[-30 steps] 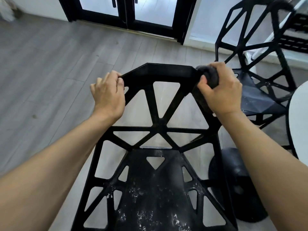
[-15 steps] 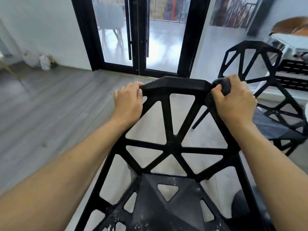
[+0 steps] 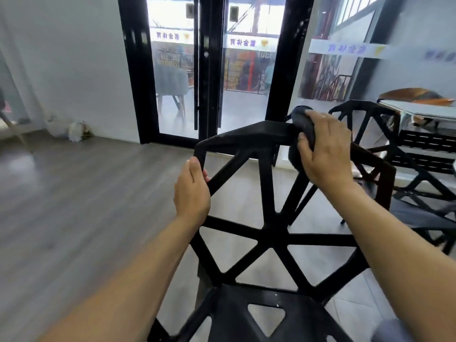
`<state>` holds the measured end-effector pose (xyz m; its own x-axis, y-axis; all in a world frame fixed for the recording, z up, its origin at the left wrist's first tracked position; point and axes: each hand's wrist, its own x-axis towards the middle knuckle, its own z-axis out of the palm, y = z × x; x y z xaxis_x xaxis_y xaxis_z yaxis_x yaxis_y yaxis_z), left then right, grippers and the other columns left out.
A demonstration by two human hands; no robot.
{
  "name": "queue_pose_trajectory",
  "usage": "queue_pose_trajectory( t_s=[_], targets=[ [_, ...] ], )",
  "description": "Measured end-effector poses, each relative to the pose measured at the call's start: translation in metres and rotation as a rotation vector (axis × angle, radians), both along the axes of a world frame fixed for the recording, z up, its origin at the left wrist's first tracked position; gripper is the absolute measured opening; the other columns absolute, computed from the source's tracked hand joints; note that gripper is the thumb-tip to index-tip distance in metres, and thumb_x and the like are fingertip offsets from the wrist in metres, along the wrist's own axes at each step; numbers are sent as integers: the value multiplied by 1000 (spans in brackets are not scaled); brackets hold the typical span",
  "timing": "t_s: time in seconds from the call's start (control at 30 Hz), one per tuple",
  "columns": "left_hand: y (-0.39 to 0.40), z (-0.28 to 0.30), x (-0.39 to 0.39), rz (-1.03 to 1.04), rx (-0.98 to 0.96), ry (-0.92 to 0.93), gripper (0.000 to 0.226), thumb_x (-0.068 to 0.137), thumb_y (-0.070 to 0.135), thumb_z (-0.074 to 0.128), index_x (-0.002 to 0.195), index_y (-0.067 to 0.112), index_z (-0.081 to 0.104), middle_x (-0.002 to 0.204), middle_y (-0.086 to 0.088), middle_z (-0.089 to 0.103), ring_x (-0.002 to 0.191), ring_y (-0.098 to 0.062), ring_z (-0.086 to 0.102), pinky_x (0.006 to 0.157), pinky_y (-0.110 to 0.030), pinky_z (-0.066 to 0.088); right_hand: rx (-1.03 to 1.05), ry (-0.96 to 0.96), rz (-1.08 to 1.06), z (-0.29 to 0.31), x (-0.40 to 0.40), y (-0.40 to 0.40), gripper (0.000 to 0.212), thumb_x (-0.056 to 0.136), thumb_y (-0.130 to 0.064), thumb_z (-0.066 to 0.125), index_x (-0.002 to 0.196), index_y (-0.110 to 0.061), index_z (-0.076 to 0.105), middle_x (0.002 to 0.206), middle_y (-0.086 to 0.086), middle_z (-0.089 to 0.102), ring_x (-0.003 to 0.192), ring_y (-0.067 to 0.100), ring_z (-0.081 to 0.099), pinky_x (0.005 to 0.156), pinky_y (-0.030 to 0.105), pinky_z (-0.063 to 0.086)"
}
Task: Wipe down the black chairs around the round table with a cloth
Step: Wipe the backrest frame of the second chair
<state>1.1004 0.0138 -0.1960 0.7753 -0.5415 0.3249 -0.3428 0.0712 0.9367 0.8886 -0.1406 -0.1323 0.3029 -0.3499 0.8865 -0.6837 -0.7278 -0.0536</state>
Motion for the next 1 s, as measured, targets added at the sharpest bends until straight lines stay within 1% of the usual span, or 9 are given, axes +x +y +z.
queue_pose_trajectory(
  t_s=[0.1,0.17,0.27,0.33,0.47,0.6,0.7,0.87,1.0],
  targets=[
    [-1,1,0,22,17,28,48,107,42,23,76,18,52,72,6,59,75,-18,57,85,-47,48,-21,104,150,6,68,16,46,96,-30,51,139,-13,53,130,9,58,116,32,54,100,47,39],
    [-4,0,2,31,8,39,50,106,43,24,82,16,58,78,4,64,80,-18,59,86,-45,46,-55,168,287,7,119,38,45,92,-31,52,133,-14,60,121,9,63,105,32,59,90,48,44],
    [-8,-3,10,57,-6,46,44,103,33,26,96,16,66,97,-6,71,99,-30,62,90,-47,47,-152,303,381,3,172,65,40,88,-33,53,120,-14,68,104,9,63,84,31,59,73,44,46],
    [-10,-3,13,54,-19,42,42,104,29,28,84,19,64,88,-2,70,93,-28,63,85,-45,48,-173,356,384,5,175,63,37,89,-34,53,118,-16,68,99,9,61,80,29,57,69,42,45],
    [-12,-4,13,48,-9,42,58,108,44,24,71,19,62,74,2,67,79,-22,61,85,-44,47,-108,176,184,20,107,17,33,89,-33,55,116,-19,67,98,11,61,84,33,61,73,41,47],
    [-15,-1,9,27,-19,29,56,108,44,23,73,19,58,72,3,65,75,-16,59,84,-43,46,179,10,-89,37,6,-27,26,95,-39,49,114,-23,58,111,14,60,99,39,59,77,41,42],
    [-19,0,5,15,-5,17,54,108,43,22,73,20,56,71,3,63,74,-17,58,82,-42,45,177,-47,-179,35,5,-27,25,97,-36,48,112,-17,56,110,16,59,97,38,57,75,39,38],
    [-21,-1,5,14,-3,11,55,108,44,21,76,17,56,72,3,62,71,-15,56,74,-38,42,10,-32,-24,15,82,-5,32,91,-35,49,113,-14,61,104,14,59,93,35,57,82,44,40],
    [-24,-3,8,42,-1,-5,54,109,43,21,79,17,58,76,4,62,77,-19,57,75,-37,39,-108,95,208,-5,147,35,35,93,-34,54,119,-14,64,110,13,60,96,33,56,88,46,39]
  ],
)
